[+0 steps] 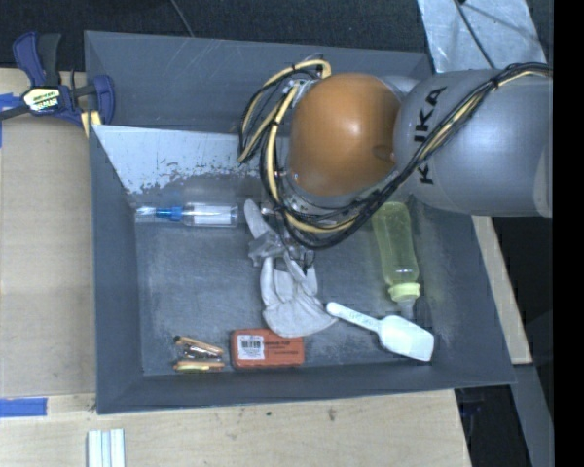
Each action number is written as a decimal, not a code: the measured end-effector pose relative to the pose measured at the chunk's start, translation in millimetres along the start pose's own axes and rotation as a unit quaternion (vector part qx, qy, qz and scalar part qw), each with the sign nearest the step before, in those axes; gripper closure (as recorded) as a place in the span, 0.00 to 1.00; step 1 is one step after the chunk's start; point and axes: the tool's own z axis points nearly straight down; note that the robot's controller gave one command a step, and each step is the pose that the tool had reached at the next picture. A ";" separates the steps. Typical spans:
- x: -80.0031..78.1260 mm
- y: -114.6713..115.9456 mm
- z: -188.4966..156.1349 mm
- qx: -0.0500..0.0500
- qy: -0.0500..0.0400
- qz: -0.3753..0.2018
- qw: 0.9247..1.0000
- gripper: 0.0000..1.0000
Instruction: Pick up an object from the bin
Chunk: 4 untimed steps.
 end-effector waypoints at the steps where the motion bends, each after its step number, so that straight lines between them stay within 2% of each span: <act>1: -0.4 -1.5 -22.5 0.003 -0.001 0.000 1.000 1.00; 2: -0.9 -3.1 -36.2 0.007 -0.002 0.000 1.000 1.00; 4: -0.8 -2.5 -47.4 0.005 -0.001 0.001 1.000 1.00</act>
Offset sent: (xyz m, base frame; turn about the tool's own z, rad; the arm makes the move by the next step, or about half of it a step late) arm 0.0001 0.0000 0.0145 0.0000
